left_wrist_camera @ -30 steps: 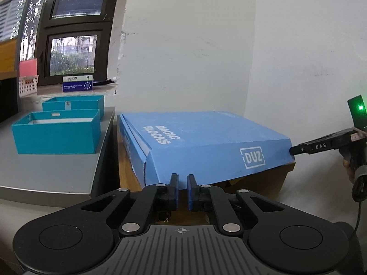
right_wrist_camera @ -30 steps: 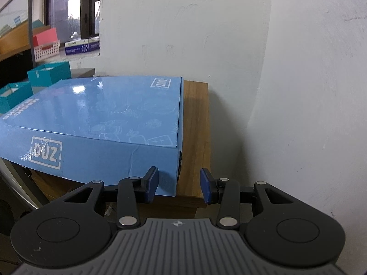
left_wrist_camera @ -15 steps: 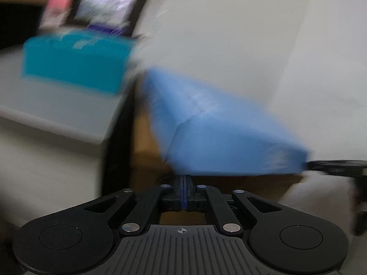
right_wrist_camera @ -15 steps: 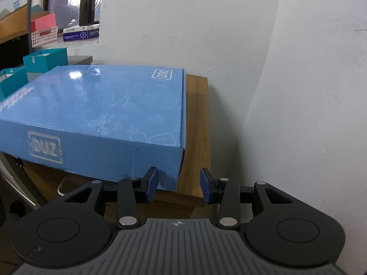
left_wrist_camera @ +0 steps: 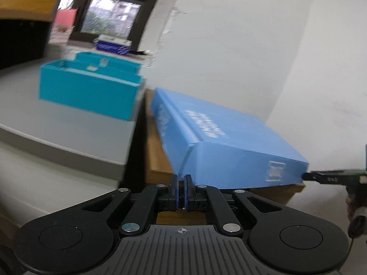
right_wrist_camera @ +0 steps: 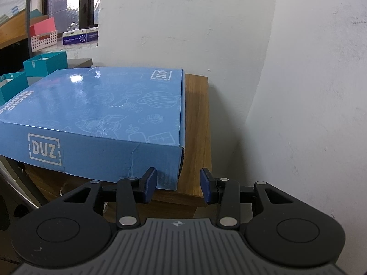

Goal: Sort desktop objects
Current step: 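Hold the blue lid front edge closed with the left tool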

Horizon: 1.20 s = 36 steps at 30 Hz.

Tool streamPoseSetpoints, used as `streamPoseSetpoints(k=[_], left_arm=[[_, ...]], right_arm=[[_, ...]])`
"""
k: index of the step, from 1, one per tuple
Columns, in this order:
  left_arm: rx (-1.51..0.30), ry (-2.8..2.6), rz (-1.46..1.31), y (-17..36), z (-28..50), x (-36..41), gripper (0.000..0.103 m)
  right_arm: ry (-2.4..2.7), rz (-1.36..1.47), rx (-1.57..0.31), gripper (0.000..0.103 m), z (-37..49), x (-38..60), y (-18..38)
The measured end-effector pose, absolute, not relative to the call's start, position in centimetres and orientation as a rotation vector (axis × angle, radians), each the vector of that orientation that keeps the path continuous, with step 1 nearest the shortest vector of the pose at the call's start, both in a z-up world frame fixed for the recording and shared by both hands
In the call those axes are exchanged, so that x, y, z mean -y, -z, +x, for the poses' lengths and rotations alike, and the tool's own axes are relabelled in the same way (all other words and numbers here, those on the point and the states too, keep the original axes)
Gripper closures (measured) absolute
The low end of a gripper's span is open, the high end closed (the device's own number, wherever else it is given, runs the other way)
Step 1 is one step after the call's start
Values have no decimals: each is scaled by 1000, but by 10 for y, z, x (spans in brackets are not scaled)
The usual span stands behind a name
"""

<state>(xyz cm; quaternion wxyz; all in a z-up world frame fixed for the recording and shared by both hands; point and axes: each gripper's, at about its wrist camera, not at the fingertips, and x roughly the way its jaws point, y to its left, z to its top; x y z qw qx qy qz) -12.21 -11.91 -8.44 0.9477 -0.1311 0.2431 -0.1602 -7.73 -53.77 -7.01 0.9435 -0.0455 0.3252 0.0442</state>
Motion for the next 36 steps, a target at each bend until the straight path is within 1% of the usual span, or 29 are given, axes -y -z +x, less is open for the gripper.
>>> streamPoseSetpoints(k=[8,11,14,17,36], left_arm=[[-487,353,-191,87,-116,131,97],[-498,345,-185,88,-113,134,95],[-513,335,-195,91,-108,134,91],[-522,325,-201,92,-102,135,90],[-554,282,-216,94,-81,138,89]], right_arm=[[-92,-102,-665,57,-76,537,70],[-92,-104,-668,57,-74,536,70],[-92,-106,-671,57,-72,536,71],[-91,-107,-673,57,-71,535,73],[-91,-131,-688,57,-71,528,78]])
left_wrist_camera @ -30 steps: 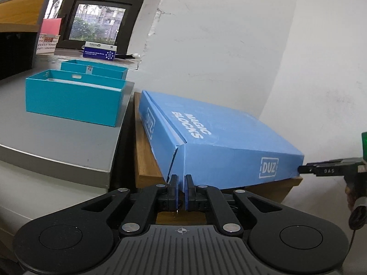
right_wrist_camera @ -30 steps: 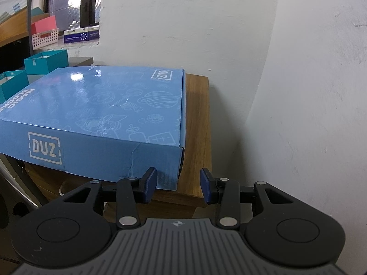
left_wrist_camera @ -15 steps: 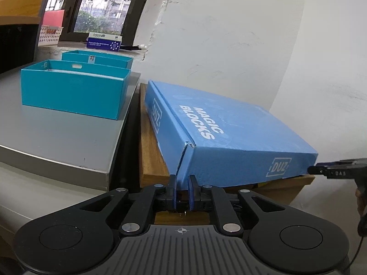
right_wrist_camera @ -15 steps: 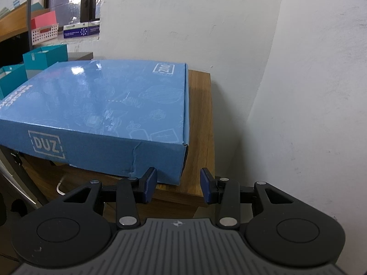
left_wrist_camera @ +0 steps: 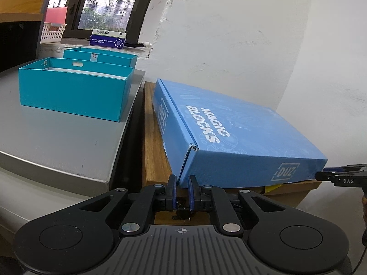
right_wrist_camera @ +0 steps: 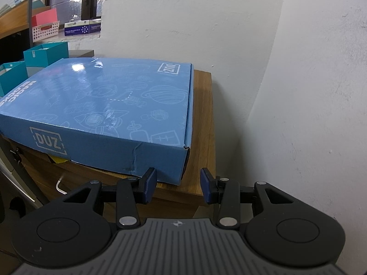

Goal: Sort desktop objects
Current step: 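Hold the blue lid front edge closed with the left tool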

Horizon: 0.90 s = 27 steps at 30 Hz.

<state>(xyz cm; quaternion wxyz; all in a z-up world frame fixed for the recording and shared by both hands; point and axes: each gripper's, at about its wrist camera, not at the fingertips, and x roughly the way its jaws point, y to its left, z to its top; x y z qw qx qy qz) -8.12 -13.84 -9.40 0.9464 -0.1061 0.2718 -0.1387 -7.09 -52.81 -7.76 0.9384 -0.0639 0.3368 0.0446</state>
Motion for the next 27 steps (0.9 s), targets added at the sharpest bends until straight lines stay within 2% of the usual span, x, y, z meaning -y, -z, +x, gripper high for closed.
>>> streamPoseSetpoints(k=[18,20,22,27], left_arm=[[-568,255,-159,88,-74,146,90],[-569,272,-135,88,-73,146,90],[-576,292,-128,88,-70,143,90],[-594,341,-104,85,-66,139,90]], right_arm=[[-97,-113,-689,57,-71,525,78],[-108,-116,-689,53,-71,527,78],[-118,-128,-688,45,-70,530,78],[-172,-130,-693,44,-65,539,77]])
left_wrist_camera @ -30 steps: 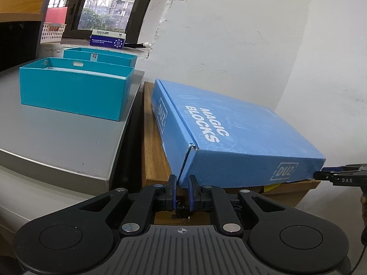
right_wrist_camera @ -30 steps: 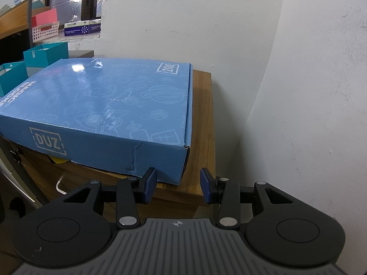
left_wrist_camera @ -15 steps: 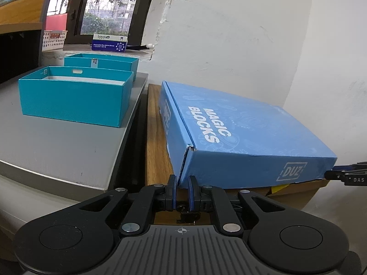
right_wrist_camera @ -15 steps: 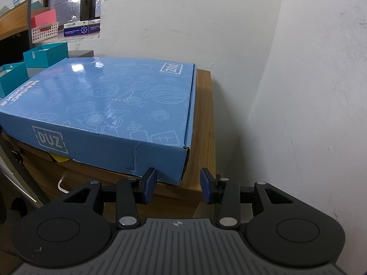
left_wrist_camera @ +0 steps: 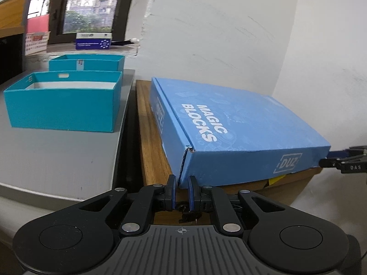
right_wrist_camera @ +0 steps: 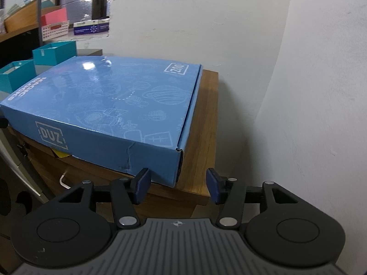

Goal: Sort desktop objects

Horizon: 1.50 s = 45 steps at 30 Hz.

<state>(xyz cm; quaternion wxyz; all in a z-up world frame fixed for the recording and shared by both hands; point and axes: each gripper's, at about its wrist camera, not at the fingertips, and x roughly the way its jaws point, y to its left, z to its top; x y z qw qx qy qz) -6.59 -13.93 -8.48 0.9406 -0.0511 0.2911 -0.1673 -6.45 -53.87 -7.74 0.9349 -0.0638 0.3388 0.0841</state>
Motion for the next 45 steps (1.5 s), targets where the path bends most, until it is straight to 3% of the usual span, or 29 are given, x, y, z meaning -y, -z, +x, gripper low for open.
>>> streamPoseSetpoints(k=[6,8,9,21,26,34,38,45], left_arm=[[-617,396,-113,84,-59,132,90],[-619,403,-89,84,-59,135,90],[-617,407,-69,84,-59,138,91],[-597,389,-46,83,-68,144,90],[-585,402,-42,82,-80,146,77],[-563,413,-57,74,-100,146,75],[-554,406,-63,70,-110,145,66],[-538,389,-62,61,-130,146,62]], right_arm=[[-262,-130,-679,45,-60,550,78],[-303,-109,-675,54,-58,554,79],[-342,-88,-680,65,-57,555,80],[-312,-83,-659,62,-66,545,81],[-282,-51,-638,58,-79,543,77],[-206,-11,-616,56,-105,536,68],[-178,40,-602,54,-119,538,65],[-135,87,-606,54,-144,532,64]])
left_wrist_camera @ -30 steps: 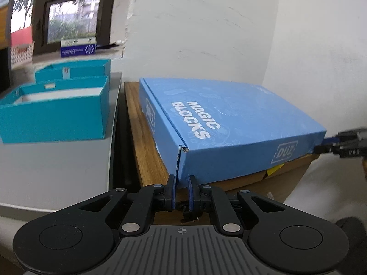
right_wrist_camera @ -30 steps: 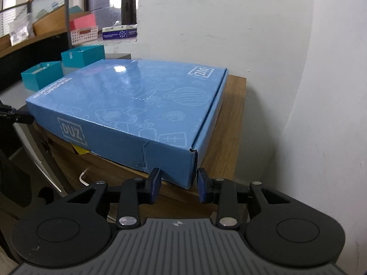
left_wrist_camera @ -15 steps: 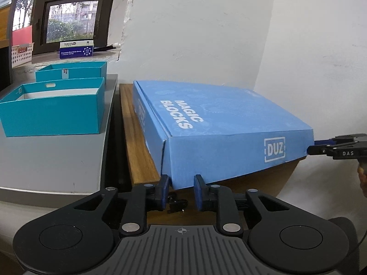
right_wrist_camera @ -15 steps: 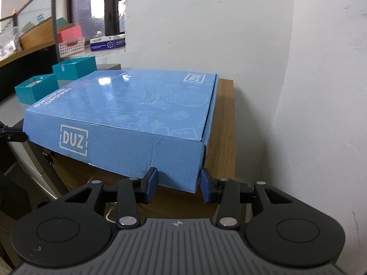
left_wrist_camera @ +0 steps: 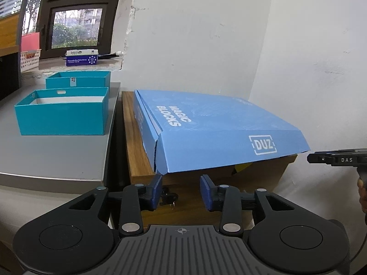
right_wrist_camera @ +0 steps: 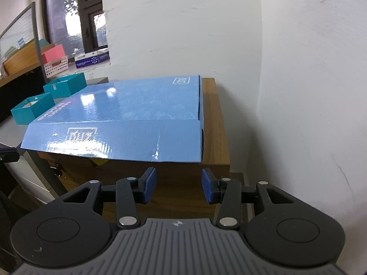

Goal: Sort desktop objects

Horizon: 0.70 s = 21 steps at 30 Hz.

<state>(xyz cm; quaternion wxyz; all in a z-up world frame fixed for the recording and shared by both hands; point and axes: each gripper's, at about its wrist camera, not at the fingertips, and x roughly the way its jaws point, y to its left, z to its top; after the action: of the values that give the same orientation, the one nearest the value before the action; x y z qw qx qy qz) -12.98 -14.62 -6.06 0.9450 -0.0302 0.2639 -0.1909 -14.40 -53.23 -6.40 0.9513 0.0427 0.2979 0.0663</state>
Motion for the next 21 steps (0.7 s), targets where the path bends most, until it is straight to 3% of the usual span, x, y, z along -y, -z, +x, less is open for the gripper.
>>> streamPoseSetpoints(k=[2,21], left_arm=[[-536,383,-60,58,-135,147,55],[-566,332,-25,29,-174,159,35]], right_arm=[[-127,91,-601,53,-151,529,61],[-148,113,-584,32,-214,487,28]])
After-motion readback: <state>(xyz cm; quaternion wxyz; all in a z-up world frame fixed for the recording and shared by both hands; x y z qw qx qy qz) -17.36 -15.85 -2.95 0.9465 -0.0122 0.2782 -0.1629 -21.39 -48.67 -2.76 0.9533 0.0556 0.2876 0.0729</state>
